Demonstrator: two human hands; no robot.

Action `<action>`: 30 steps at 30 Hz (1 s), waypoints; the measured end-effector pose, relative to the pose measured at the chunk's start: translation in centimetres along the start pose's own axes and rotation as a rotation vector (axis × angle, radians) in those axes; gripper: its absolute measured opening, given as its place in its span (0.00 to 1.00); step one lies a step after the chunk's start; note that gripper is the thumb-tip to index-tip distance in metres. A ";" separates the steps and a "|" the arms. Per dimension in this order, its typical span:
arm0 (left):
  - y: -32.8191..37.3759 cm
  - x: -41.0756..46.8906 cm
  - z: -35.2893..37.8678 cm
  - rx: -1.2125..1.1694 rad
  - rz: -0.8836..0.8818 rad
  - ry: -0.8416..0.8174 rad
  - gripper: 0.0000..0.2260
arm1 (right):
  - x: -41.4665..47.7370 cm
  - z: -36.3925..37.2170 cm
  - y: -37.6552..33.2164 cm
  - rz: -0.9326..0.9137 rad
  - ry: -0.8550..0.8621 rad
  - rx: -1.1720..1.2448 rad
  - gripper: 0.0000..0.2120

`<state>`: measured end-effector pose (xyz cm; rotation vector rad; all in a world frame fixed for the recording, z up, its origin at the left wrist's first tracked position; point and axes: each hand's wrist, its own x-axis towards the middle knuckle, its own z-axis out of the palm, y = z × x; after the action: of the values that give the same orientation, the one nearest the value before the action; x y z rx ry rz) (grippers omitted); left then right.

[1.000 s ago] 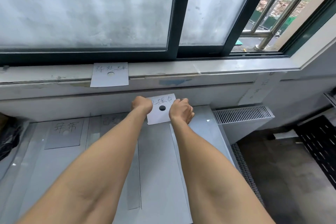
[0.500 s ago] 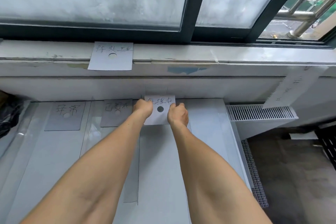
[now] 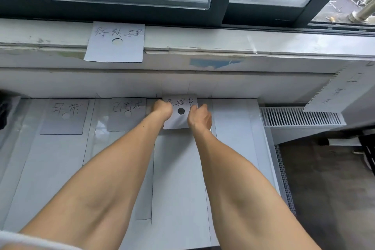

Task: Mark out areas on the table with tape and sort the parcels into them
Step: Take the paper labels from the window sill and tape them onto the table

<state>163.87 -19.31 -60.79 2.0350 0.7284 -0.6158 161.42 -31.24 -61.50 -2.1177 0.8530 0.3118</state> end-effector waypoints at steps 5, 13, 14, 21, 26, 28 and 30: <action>-0.1 0.7 1.0 0.018 -0.016 -0.007 0.16 | 0.7 0.4 0.1 -0.001 -0.017 -0.011 0.15; 0.0 1.1 2.0 0.009 -0.020 0.008 0.17 | 1.4 0.7 0.6 0.004 -0.033 -0.046 0.15; 0.1 1.1 2.1 0.010 -0.021 0.011 0.17 | 1.3 0.8 0.7 0.002 -0.036 -0.049 0.15; 0.4 0.3 1.9 -0.053 -0.027 0.037 0.19 | 0.8 0.6 0.6 -0.050 -0.010 -0.103 0.17; 1.1 -0.6 0.0 -0.080 0.019 0.063 0.17 | -0.4 -0.3 -0.7 -0.084 0.021 -0.092 0.17; 1.5 -1.3 -1.1 -0.081 0.035 0.072 0.16 | -1.1 -0.7 -1.7 -0.104 0.036 -0.082 0.18; 1.9 -2.1 -2.6 -0.066 0.059 0.093 0.16 | -2.1 -1.0 -2.9 -0.132 0.052 -0.071 0.17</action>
<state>164.11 -18.49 -57.01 2.0274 0.7307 -0.4598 161.78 -29.73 -58.14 -2.2452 0.7368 0.2218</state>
